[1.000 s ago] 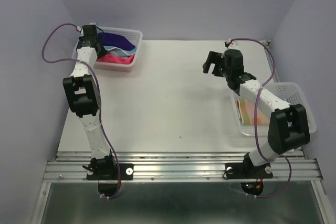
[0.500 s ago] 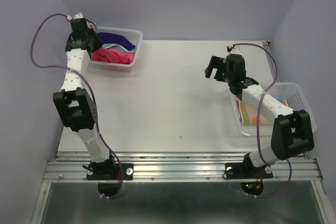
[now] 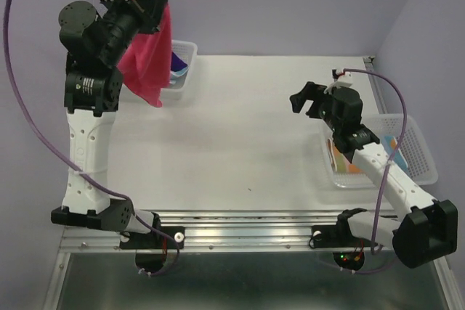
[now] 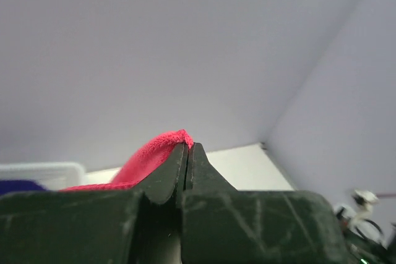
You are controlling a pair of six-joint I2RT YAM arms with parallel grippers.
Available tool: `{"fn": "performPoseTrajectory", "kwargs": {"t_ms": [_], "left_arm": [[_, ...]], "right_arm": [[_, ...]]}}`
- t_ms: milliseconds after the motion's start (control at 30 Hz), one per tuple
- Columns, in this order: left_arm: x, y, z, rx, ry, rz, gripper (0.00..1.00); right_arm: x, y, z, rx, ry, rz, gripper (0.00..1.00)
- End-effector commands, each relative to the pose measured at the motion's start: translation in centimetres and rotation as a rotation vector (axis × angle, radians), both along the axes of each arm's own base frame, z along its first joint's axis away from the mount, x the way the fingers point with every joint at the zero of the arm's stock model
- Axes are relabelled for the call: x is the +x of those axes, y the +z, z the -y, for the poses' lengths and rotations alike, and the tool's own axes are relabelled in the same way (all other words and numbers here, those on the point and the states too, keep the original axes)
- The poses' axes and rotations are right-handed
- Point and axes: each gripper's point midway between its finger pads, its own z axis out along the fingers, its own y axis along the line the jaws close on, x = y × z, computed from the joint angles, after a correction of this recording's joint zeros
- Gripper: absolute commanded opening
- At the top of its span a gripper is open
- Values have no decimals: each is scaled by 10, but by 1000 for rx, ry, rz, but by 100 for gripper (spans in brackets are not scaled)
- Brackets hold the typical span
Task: Fold and stack the towels
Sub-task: Move the towel to the center of the board
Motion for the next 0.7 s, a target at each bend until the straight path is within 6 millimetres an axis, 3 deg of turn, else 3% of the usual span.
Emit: {"fn": "performPoseTrajectory", "kwargs": {"t_ms": [0,133,200,267,333,367,433,467,500,533,600,633,667], "left_arm": [[-72,57,64,17,-232,187,0],[-115,64,115,-22,-441,208,0],[-130,66,133,-46,-518,205,0],[-141,73,148,-71,-585,218,0],[-149,68,169,-78,-661,197,0],[-144,55,177,-81,-679,156,0],[-145,44,178,-111,-687,142,0],[-122,-7,187,-108,-655,27,0],[-128,-14,178,-138,-630,25,0],[-102,-79,177,-142,-534,-111,0],[-95,-136,162,-165,-423,-217,0],[-100,-150,141,-210,-342,-228,0],[-100,-231,138,-222,-289,-398,0]], "right_arm": [[-16,28,-4,60,29,90,100],[-34,40,3,72,20,121,100],[-43,52,7,81,13,156,100],[-50,51,10,86,7,150,100],[-60,49,18,87,-21,139,100],[-62,47,21,85,-35,136,100],[-68,47,25,93,-53,136,100],[-69,44,27,91,-63,131,100],[-71,43,29,89,-67,130,100],[-71,42,29,85,-67,126,100],[-70,41,28,76,-59,120,100],[-69,38,27,64,-54,105,100],[-66,32,24,53,-44,81,100]]}}
